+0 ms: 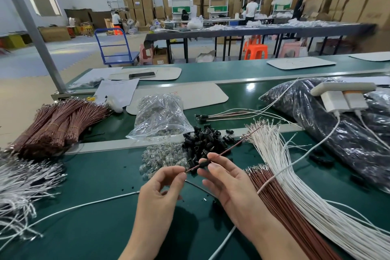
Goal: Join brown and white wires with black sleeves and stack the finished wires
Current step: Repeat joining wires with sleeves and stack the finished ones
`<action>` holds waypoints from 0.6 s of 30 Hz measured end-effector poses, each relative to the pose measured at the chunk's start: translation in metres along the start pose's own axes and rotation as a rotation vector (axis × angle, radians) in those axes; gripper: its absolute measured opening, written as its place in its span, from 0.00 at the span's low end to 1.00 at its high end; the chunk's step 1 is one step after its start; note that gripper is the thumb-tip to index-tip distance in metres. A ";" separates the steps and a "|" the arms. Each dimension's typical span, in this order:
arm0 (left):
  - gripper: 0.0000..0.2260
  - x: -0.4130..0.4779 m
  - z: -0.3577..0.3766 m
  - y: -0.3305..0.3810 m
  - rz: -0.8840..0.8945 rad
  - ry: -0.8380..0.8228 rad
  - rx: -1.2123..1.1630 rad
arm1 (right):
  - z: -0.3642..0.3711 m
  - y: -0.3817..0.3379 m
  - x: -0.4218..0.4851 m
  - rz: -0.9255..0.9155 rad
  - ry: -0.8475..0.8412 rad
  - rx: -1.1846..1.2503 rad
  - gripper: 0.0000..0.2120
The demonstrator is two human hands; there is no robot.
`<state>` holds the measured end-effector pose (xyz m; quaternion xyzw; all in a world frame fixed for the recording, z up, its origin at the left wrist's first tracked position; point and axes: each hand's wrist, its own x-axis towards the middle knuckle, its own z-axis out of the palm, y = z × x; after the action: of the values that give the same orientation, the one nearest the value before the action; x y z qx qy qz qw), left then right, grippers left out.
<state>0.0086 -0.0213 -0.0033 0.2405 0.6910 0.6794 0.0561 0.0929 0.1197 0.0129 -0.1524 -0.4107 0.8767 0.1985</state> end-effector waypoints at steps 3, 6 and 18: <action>0.11 -0.005 0.000 -0.001 0.105 -0.021 0.142 | 0.000 0.000 0.000 0.007 -0.002 0.058 0.16; 0.12 -0.007 0.001 -0.001 0.180 -0.045 0.220 | 0.001 0.000 0.000 0.005 0.008 0.075 0.15; 0.10 -0.010 0.000 -0.004 0.188 -0.113 0.277 | -0.007 -0.013 0.002 -0.024 0.094 0.186 0.11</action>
<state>0.0161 -0.0257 -0.0092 0.3473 0.7482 0.5653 -0.0029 0.0974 0.1326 0.0186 -0.1691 -0.3195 0.9005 0.2415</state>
